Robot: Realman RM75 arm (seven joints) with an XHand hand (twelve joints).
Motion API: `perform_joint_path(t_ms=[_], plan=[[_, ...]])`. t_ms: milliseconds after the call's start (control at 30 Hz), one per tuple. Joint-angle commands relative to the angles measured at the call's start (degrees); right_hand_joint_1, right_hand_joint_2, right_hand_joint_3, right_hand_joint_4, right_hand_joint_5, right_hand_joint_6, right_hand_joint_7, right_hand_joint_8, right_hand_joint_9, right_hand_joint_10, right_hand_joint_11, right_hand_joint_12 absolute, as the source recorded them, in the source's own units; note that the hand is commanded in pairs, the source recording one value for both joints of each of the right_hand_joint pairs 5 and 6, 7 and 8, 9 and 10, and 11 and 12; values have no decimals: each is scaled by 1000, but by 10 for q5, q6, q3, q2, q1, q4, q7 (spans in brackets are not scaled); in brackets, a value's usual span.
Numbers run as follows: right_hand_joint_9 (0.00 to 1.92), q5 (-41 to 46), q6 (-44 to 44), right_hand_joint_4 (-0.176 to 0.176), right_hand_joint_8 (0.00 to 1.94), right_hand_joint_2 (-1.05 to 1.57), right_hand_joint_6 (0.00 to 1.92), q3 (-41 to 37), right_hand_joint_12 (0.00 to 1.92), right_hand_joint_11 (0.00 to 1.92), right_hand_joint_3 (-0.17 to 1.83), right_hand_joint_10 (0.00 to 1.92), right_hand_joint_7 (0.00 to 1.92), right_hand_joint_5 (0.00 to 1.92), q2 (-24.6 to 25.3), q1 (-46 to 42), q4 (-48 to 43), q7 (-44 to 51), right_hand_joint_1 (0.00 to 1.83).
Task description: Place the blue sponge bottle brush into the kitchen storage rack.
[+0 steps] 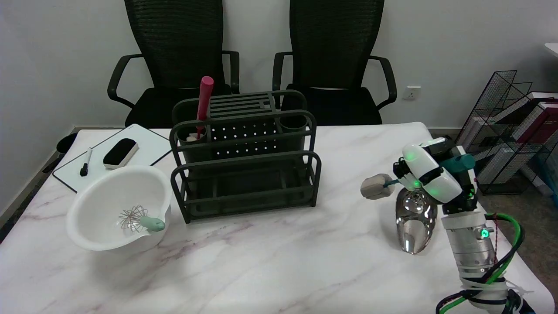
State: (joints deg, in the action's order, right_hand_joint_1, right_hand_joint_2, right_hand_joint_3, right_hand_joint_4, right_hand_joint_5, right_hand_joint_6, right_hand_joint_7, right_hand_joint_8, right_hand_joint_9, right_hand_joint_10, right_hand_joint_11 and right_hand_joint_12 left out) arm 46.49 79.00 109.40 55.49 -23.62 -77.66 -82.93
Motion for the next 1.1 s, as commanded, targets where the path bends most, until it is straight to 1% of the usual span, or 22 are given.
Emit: perform_joint_path(t_ms=[33, 100, 133, 267, 333, 500, 567, 600, 800, 933, 1100], plan=[[1920, -12, -133, 0, 1920, 1571, 1920, -119, 1920, 1920, 418, 1920, 1920, 1920, -26, 43, 46, -66, 968], [1920, -30, -188, 0, 1920, 1571, 1920, -137, 1920, 1920, 408, 1920, 1920, 1920, -42, 68, 30, -81, 971], [1920, -34, -196, 0, 1920, 1571, 1920, -139, 1920, 1920, 406, 1920, 1920, 1920, -45, 76, 26, -85, 971], [1920, -42, -273, 0, 1920, 1571, 1920, -157, 1920, 1920, 398, 1920, 1920, 1920, -67, 131, -1, -102, 975], [1920, -42, -309, 0, 1920, 1571, 1920, -177, 1920, 1920, 386, 1920, 1920, 1920, -74, 144, -15, -102, 980], [1920, -70, -469, 0, 1920, 1571, 1920, -252, 1920, 1920, 382, 1920, 1920, 1920, -84, 166, -82, -95, 988], [1920, -83, -510, 0, 1920, 1571, 1920, -264, 1920, 1920, 371, 1920, 1920, 1920, -87, 180, -93, -94, 995], [1920, -89, -527, 0, 1920, 1571, 1920, -265, 1920, 1920, 364, 1920, 1920, 1920, -89, 192, -98, -94, 991], [1920, -91, -550, 0, 1920, 1571, 1920, -244, 1920, 1920, 359, 1920, 1920, 1920, -102, 250, -104, -94, 995], [1920, -80, -610, 0, 1920, 1571, 1920, -235, 1920, 1920, 375, 1920, 1920, 1920, -106, 286, -122, -99, 989], [1920, -31, -649, 0, 1920, 1571, 1920, -172, 1920, 1920, 432, 1920, 1920, 1920, -110, 360, -125, -100, 982]])
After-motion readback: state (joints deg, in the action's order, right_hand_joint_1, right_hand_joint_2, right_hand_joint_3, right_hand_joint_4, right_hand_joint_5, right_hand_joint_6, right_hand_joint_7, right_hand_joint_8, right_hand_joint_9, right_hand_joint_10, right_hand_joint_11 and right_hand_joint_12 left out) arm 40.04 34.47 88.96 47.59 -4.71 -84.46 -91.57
